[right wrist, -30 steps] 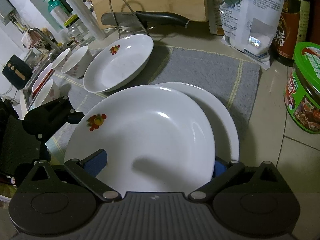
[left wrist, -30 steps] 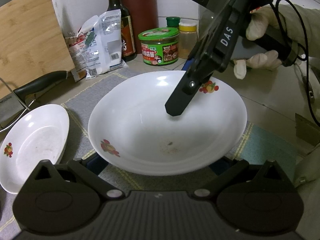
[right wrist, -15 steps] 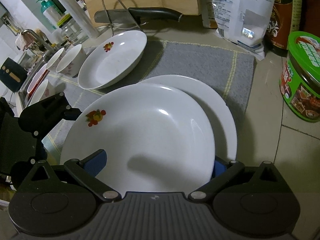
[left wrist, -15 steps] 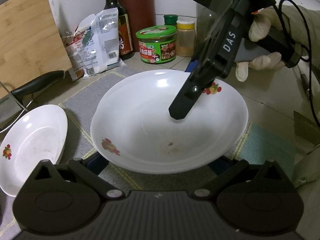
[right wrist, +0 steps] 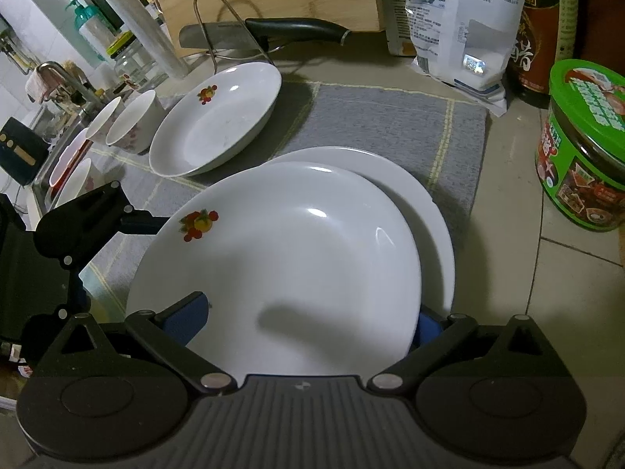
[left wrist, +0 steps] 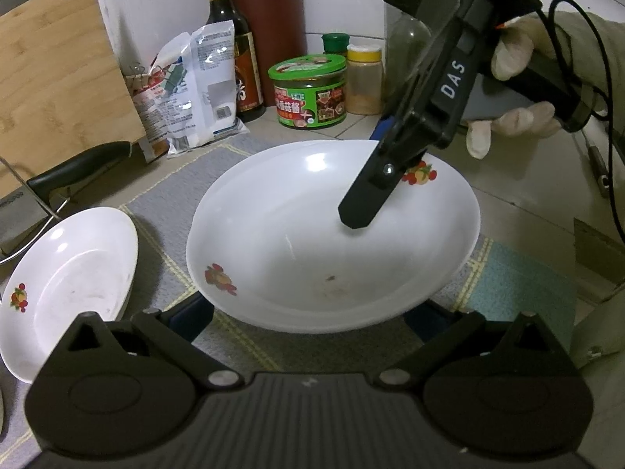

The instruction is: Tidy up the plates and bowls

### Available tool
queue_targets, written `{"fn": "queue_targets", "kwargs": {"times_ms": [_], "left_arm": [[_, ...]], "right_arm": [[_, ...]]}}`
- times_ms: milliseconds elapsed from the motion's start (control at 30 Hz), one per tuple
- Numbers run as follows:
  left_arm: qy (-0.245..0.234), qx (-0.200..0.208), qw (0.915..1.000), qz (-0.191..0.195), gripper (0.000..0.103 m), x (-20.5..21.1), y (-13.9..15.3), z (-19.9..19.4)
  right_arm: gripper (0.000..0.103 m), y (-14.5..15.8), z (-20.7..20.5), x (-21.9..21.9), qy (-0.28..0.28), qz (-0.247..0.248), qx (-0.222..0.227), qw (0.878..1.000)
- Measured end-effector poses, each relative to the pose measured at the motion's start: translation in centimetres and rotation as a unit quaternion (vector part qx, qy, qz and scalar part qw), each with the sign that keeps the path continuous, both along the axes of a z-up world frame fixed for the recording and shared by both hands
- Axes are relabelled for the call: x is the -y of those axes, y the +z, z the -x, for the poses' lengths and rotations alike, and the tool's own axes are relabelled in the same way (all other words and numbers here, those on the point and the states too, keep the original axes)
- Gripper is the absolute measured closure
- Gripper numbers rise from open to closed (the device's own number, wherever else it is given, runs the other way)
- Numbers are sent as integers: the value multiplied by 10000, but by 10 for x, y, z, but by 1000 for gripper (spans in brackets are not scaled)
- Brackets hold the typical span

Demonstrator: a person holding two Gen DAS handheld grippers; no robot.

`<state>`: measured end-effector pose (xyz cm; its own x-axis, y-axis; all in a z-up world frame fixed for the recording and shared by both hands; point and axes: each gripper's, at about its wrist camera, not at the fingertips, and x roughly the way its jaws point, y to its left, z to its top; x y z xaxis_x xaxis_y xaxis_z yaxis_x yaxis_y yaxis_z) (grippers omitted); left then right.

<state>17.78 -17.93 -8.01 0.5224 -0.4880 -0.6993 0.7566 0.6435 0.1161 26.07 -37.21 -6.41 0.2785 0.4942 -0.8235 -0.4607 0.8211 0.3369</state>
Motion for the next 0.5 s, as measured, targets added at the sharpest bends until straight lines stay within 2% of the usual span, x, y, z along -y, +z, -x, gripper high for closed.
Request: {"fn": "queue_targets", "kwargs": {"times_ms": [500], "left_arm": [[43,40,10000,-8,1,-1,-1,0]], "right_arm": [[0,7,10,1,-151,102,69,9998]]}}
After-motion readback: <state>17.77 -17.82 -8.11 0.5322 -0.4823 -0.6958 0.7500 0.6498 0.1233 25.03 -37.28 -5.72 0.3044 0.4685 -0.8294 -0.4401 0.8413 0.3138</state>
